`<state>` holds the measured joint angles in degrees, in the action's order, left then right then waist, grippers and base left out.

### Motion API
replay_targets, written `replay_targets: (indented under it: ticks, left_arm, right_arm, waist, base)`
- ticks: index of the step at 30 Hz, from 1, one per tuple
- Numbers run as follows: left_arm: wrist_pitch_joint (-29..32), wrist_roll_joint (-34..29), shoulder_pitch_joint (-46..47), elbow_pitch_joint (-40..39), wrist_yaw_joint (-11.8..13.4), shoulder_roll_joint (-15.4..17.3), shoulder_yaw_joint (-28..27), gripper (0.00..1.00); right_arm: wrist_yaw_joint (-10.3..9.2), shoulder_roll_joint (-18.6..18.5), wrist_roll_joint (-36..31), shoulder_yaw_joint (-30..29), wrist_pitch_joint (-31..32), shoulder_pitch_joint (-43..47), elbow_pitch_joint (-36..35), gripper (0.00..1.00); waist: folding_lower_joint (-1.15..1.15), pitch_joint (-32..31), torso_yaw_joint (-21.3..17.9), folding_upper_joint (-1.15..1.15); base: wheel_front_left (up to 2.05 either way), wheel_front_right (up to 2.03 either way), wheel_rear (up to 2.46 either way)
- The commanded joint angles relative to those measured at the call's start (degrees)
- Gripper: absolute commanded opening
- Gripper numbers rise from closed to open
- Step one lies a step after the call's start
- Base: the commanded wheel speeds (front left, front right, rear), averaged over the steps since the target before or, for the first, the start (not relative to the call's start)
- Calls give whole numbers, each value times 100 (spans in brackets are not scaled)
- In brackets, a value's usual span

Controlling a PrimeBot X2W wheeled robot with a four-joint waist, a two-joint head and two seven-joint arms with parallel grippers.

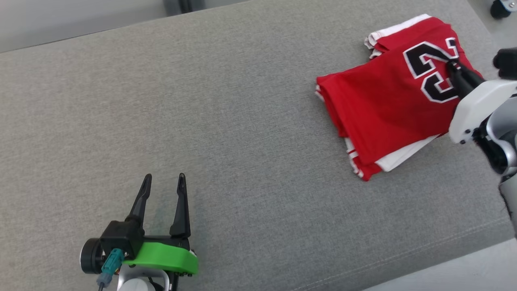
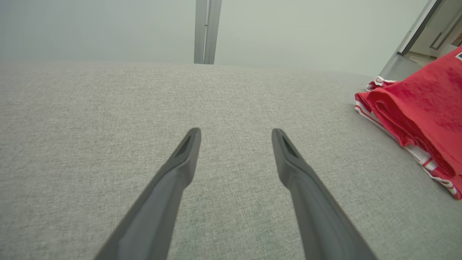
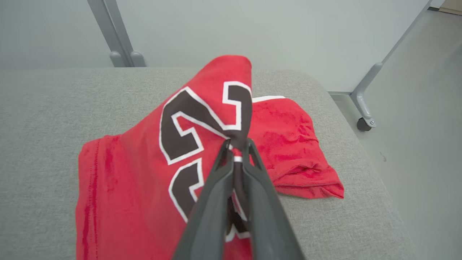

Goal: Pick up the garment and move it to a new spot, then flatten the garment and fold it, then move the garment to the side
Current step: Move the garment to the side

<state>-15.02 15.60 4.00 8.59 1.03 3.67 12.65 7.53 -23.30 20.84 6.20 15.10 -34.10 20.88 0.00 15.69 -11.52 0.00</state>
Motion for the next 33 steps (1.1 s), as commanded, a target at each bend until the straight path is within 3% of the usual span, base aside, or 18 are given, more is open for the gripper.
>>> replay_targets:
  ticks: [1, 18, 25, 26, 27, 28, 33]
  left_arm:
    - [-15, 49, -78, -13, 16, -15, 5, 100]
    - [-16, 11, 33, -91, -3, -69, 114, 100]
    - [-17, -72, 136, -118, -44, -72, 91, 100]
    - [-17, -90, 158, -122, -41, -73, 91, 100]
    - [-17, -97, 170, -127, -50, -73, 90, 100]
    - [-17, -112, 173, -129, -52, -73, 86, 100]
    - [-17, -187, 198, -117, -77, -60, 62, 100]
  right_arm:
    - [-10, -156, -86, -55, 60, -135, -13, 0]
    - [-11, -1473, -729, -889, 682, -848, 575, 0]
    - [-11, -1505, -1273, -1553, 385, -892, 1158, 0]
    - [-11, -1482, -1406, -1652, 263, -909, 1240, 24]
    - [-11, -1446, -1488, -1715, 168, -917, 1304, 58]
    - [-11, -1383, -1596, -1798, 18, -952, 1368, 100]
    - [-11, -1096, -2050, -2055, -507, -1034, 1594, 100]
  waist:
    - [0, -145, 352, 0]
    - [0, 193, 1211, 0]
    - [0, 493, 1391, 0]
    - [0, 536, 1410, 0]
    - [0, 569, 1421, 0]
    - [0, 607, 1427, 0]
    - [0, 709, 1388, 0]
  base:
    - [0, 0, 0]
    - [0, 0, 0]
    - [0, 0, 0]
    - [0, 0, 0]
    - [0, 0, 0]
    - [0, 0, 0]
    - [0, 0, 0]
